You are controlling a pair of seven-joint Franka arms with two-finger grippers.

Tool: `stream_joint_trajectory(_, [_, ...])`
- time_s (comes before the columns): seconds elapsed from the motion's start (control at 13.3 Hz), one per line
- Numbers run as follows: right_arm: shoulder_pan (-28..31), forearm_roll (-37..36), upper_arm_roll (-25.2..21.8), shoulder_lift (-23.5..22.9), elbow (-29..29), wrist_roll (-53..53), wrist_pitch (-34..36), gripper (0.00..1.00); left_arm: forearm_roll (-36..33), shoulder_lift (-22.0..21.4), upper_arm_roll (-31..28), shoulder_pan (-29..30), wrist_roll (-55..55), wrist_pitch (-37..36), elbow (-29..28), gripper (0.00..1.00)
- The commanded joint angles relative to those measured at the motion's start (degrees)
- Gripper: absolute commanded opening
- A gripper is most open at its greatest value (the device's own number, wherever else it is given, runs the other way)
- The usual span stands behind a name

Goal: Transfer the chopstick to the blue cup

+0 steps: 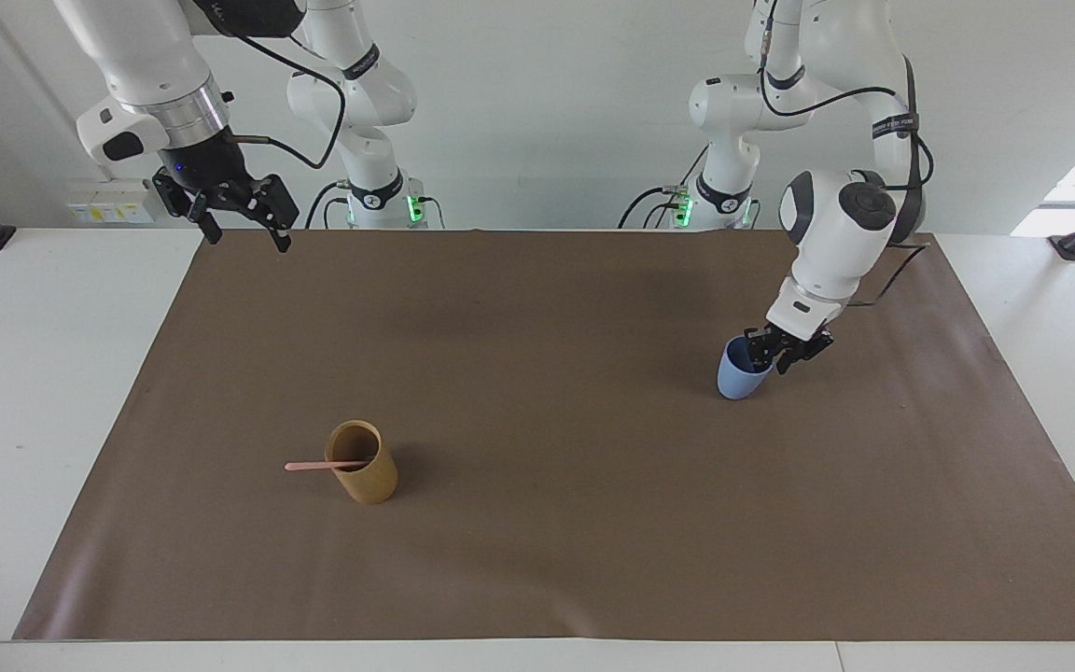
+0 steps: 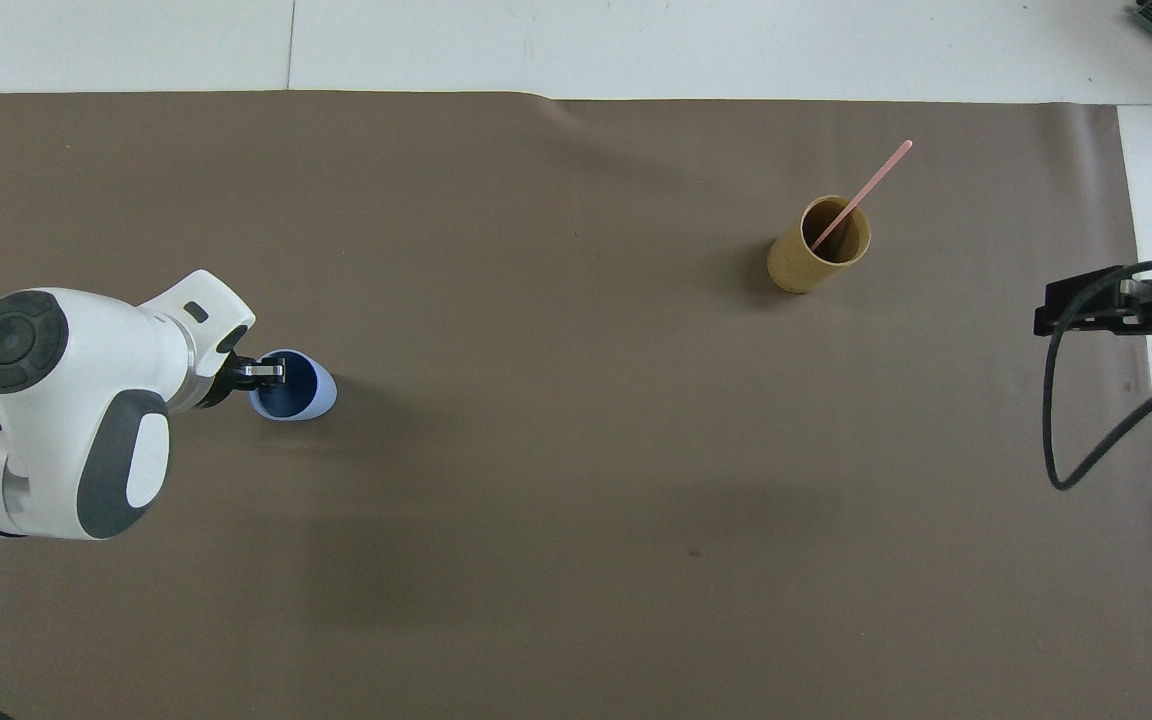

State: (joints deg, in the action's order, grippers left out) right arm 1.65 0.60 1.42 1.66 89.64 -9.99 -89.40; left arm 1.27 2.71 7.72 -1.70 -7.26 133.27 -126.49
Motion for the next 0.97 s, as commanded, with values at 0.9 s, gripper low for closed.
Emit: stream_joint_trajectory(0.9, [2.3, 1.0, 0.2, -0.3, 1.3, 4.7, -11.0, 1.00, -1.3, 13.4, -0.3, -25.5, -32.3, -6.5, 25.6, 0.00])
